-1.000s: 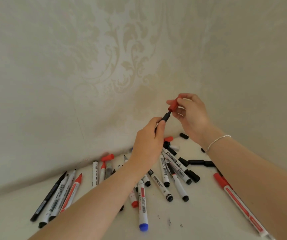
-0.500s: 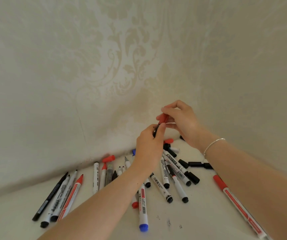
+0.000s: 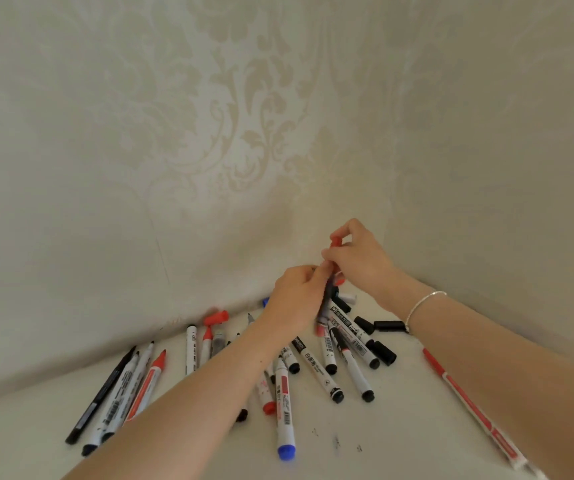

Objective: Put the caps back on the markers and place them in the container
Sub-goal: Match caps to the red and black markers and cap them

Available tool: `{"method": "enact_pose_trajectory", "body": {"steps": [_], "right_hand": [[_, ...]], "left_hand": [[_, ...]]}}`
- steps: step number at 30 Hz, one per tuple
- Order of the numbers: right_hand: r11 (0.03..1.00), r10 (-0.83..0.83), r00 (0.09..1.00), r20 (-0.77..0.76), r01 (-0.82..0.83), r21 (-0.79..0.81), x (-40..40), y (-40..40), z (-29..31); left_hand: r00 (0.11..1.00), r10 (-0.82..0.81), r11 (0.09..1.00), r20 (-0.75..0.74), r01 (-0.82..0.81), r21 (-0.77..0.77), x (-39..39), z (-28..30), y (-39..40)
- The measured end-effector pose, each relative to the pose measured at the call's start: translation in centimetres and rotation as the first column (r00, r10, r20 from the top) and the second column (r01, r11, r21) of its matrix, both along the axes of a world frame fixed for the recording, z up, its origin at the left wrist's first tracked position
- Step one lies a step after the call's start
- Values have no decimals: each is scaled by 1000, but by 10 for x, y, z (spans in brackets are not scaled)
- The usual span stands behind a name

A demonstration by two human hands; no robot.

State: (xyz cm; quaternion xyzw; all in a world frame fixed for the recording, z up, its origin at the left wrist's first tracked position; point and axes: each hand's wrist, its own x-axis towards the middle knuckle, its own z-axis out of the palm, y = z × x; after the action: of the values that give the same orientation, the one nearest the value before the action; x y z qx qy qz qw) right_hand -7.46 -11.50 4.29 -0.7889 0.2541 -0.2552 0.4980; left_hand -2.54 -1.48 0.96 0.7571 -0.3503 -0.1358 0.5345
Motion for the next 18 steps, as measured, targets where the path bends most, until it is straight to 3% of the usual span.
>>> {"method": "enact_pose_trajectory", "body": {"steps": [3,5,8,11,14,18], "right_hand": [[990,-44,990,-133,26,-138,-18,-19,5],[978,-30,951,-309,-36,-207,-35,-30,12],[966,-27,803,-596,-132,-222,-62,-40,18],[943,-54,636,-770,-222,-249,-87,-44,12],[929,-87,533,-842,-263,-262,-104,-47,1],[904,-153,524,-838,-269,-333,-120,-48,-10]], "left_hand": [[999,-29,997,20,28,78,5,-4,0],[996,-14,991,90,2,136,7,-7,0],[983,0,977,186,-40,209,8,-13,0],[973,5,966,230,-64,251,7,-18,1],[980,2,968,198,-51,244,4,-26,-1],[984,1,971,177,-43,234,-5,-37,-5]]}}
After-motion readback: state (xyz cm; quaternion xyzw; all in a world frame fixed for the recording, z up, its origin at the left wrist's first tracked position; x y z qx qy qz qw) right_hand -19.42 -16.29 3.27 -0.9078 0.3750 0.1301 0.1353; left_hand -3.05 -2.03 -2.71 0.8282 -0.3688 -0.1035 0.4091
